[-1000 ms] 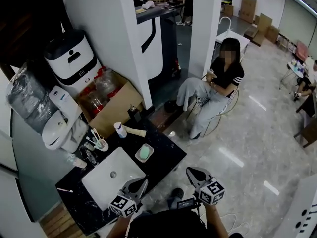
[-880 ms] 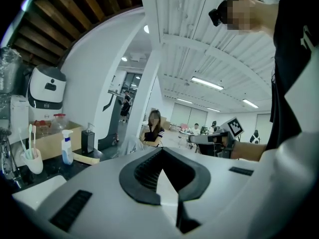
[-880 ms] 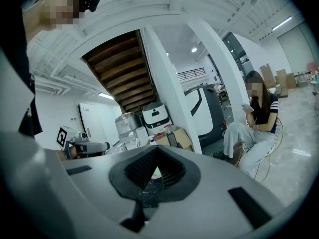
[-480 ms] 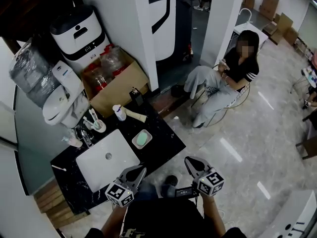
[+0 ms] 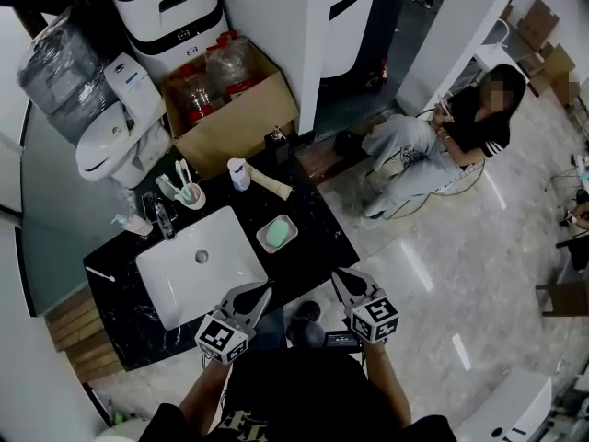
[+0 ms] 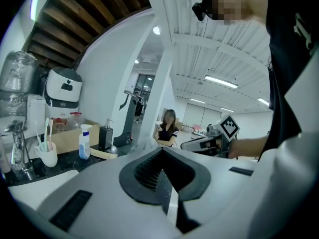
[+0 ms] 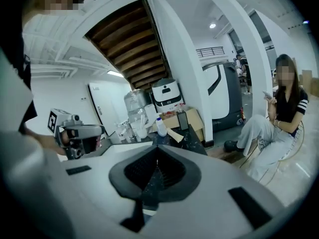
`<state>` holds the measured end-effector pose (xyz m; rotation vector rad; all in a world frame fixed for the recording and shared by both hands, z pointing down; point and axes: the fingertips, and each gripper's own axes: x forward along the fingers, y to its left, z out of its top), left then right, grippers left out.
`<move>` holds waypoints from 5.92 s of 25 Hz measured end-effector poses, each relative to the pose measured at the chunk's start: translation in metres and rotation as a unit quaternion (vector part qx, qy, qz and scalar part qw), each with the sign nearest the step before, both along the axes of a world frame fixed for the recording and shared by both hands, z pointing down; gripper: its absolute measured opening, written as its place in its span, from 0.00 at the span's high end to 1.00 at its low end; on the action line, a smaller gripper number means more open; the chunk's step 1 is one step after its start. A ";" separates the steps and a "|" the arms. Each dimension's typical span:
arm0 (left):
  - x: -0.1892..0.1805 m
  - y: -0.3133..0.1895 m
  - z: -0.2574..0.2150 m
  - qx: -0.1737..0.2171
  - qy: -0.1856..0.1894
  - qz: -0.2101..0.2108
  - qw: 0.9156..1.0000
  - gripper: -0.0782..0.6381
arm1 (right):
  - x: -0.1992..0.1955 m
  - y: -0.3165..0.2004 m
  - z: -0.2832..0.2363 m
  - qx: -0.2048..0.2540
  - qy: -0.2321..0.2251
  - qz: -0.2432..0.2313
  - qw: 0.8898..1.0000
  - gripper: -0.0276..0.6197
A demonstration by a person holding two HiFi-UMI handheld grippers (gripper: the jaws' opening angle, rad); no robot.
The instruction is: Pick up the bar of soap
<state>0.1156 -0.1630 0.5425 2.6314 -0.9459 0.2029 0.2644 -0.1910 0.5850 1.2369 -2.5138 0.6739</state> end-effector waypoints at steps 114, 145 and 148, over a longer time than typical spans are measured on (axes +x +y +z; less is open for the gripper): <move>-0.066 -0.075 -0.012 0.014 0.028 -0.077 0.997 0.88 | -0.062 -0.085 -0.029 -0.048 0.004 0.053 0.997 0.47; -0.068 -0.068 -0.029 0.045 0.030 -0.108 0.993 0.88 | -0.051 -0.078 -0.059 -0.028 -0.030 0.022 0.999 0.47; -0.068 -0.071 -0.031 0.047 0.030 -0.107 0.993 0.88 | -0.051 -0.079 -0.059 -0.028 -0.030 0.023 0.999 0.47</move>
